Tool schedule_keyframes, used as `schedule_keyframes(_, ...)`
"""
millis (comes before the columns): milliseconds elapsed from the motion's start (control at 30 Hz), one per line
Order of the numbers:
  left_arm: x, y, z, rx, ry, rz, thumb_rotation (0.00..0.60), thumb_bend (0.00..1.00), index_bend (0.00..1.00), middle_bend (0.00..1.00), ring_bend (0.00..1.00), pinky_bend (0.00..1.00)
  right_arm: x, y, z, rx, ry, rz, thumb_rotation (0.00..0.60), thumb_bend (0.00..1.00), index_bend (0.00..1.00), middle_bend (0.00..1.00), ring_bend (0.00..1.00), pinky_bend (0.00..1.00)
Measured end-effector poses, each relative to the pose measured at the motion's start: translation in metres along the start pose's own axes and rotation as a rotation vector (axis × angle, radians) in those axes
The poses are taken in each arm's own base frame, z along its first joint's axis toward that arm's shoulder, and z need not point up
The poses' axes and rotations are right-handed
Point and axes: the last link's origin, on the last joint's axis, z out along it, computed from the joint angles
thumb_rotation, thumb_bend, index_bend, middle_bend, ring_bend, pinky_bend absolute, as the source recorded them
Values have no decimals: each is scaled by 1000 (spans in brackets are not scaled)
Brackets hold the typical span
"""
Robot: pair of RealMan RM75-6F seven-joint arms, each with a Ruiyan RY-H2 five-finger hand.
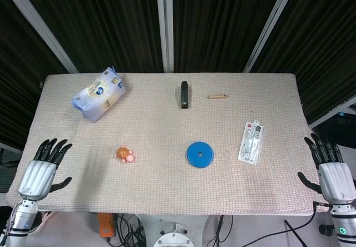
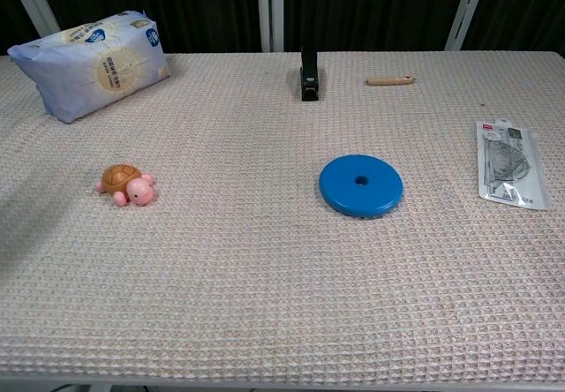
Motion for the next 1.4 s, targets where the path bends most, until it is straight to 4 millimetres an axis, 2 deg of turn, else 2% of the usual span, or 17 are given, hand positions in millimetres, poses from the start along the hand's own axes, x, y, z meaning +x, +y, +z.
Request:
schedule_keyframes(433,2,4,4,-19,-3,-5,600,142,121,71,0,53,5,1,1,-6,23,2,600,127,0,0,0,0)
schedule_keyframes(733,4,28,27,-121,-12,-15,600,142,134,71,0,70,8,-4,4,-4,29,-2,600,127,0,0,0,0)
schedule_keyframes(933,-11,44,62,-194,-96,-31,600,141,163,105,0,162,8,0,5,-20,29,-4,600,128,0,0,0,0)
schedule_keyframes(1067,-29,60,88,-242,-147,-36,600,141,234,156,11,199,11,3,5,-26,33,-9,600,129,0,0,0,0)
schedule_keyframes(1200,-48,71,102,-261,-159,-30,600,141,270,204,69,274,13,7,6,-39,36,-9,600,129,0,0,0,0)
schedule_keyframes(1400,-71,78,117,-253,-206,-10,600,150,298,241,124,330,12,13,6,-52,28,-8,600,129,0,0,0,0)
